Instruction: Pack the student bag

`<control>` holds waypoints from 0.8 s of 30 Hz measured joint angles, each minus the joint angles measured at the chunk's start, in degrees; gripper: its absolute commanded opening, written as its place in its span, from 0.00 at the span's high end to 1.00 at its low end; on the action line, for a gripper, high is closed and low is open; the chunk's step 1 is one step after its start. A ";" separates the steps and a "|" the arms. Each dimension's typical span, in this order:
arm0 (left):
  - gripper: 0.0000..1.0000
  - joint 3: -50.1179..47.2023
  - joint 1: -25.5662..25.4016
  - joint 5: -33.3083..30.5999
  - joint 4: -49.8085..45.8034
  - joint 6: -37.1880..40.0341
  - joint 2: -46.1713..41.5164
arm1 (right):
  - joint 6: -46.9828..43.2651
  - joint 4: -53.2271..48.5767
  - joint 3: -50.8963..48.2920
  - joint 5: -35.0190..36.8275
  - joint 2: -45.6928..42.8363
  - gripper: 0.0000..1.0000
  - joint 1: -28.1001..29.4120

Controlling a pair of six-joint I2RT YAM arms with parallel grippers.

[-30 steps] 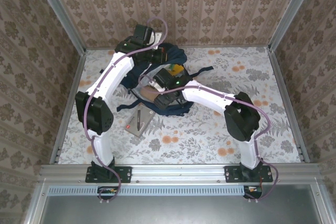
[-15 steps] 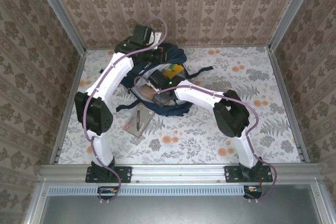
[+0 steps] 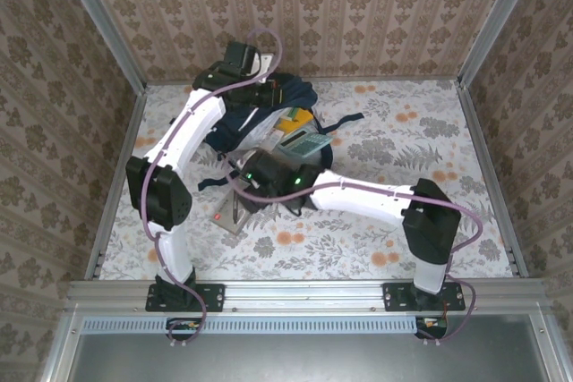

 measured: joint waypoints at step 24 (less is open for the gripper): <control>1.00 0.02 1.79 2.67 0.04 0.00 0.00 | 9.46 -5.09 2.58 16.92 14.71 0.13 9.44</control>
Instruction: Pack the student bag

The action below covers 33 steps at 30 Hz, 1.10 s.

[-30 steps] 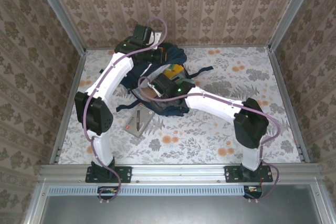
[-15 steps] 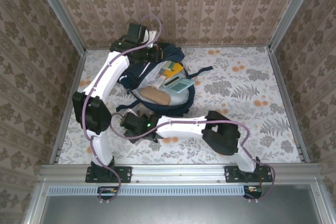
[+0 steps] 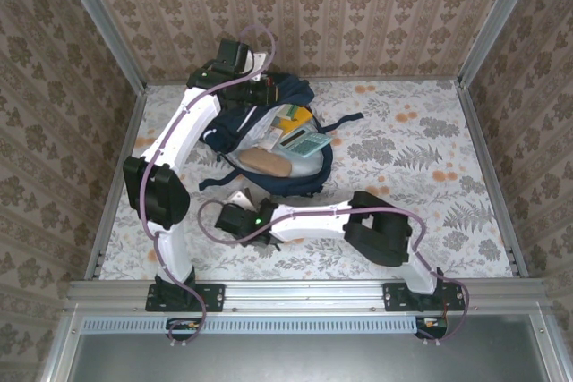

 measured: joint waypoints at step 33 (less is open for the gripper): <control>1.00 -0.87 0.37 0.59 0.55 -0.04 0.00 | 24.92 -8.94 -5.20 -9.46 -5.90 0.00 -4.13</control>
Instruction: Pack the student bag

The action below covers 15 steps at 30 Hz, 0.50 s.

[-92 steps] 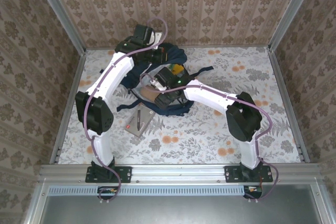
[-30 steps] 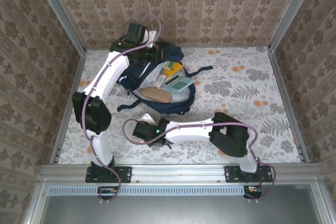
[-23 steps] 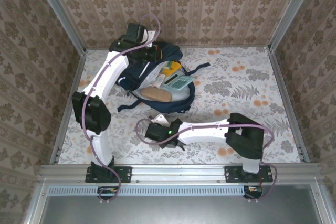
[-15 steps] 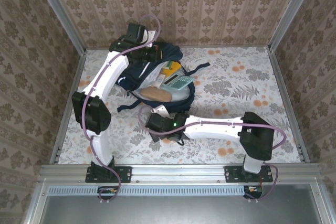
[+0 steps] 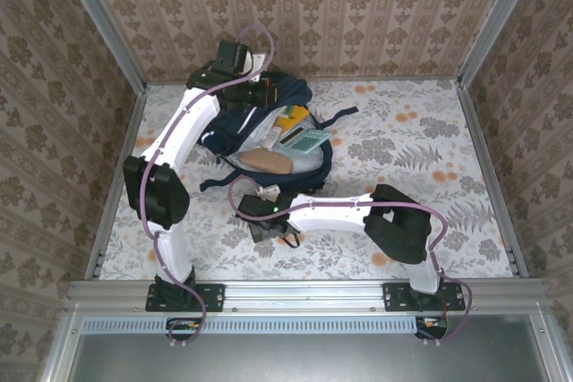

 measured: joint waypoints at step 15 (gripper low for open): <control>1.00 -0.20 0.00 0.20 0.35 0.00 0.00 | -3.48 5.25 -2.64 -0.50 1.05 0.20 0.35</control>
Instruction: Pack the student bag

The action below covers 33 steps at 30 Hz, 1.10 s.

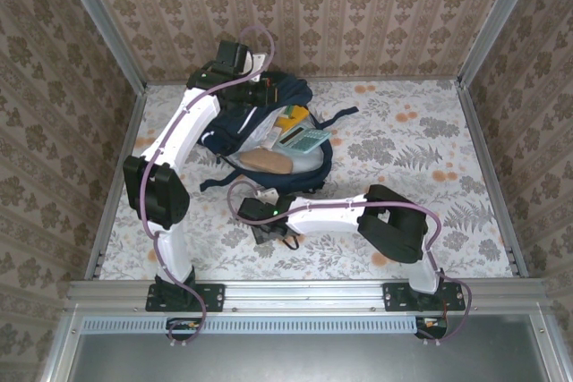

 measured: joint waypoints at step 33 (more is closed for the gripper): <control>1.00 -8.68 -0.13 0.70 2.97 -0.37 -6.23 | -18.25 -6.21 1.22 -1.36 -19.76 0.22 -16.59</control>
